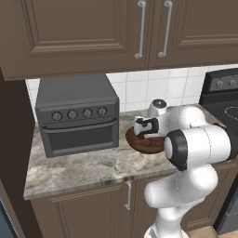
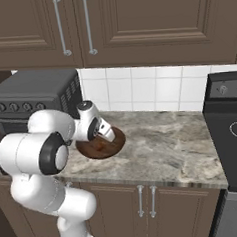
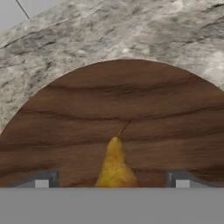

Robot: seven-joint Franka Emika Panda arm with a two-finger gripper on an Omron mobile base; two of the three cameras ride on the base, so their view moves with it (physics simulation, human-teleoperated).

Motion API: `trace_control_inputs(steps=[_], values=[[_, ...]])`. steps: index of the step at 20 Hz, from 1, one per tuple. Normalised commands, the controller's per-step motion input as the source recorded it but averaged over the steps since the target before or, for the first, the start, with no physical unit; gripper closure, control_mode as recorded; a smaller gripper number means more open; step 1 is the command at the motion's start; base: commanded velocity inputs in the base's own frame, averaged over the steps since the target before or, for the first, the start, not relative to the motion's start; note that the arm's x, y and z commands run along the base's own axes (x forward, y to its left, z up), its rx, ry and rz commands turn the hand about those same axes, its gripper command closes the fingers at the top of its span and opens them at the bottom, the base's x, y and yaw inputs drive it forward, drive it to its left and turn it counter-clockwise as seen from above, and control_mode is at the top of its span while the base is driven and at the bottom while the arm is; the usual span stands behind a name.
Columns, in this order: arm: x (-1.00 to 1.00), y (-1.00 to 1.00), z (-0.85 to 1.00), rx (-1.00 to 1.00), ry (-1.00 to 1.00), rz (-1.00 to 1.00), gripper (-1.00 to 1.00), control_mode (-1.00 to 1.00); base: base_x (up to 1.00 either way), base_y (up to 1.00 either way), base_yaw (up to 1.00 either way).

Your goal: Take the lime, broccoli, and pear from the freezer and place them in the bowl on the counter.

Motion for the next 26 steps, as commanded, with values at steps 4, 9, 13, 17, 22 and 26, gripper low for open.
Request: trace_control_inputs(steps=[4, 9, 13, 17, 22, 26], values=[[-0.86, -0.05, 0.85, 0.05, -0.01, -0.05, -1.00, -1.00, 0.00, 0.00, 0.00], [-1.00, -0.16, 0.91, 0.06, -0.09, -0.02, -1.00, -1.00, 0.00, 0.00, 0.00], [-1.00, -0.04, 0.95, 0.00, -0.12, -0.01, -1.00, -1.00, 0.00, 0.00, 0.00], [-1.00, 0.00, 0.52, 0.00, -0.12, -0.02, -1.00, -1.00, 0.00, 0.00, 0.00], [-0.98, 0.04, 0.06, -0.02, -0.12, 0.00, -1.00, -1.00, 0.00, 0.00, 0.00], [-0.25, 0.08, 0.00, -0.04, -0.09, 0.00, -1.00, 1.00, -0.75, 0.27, 0.00]])
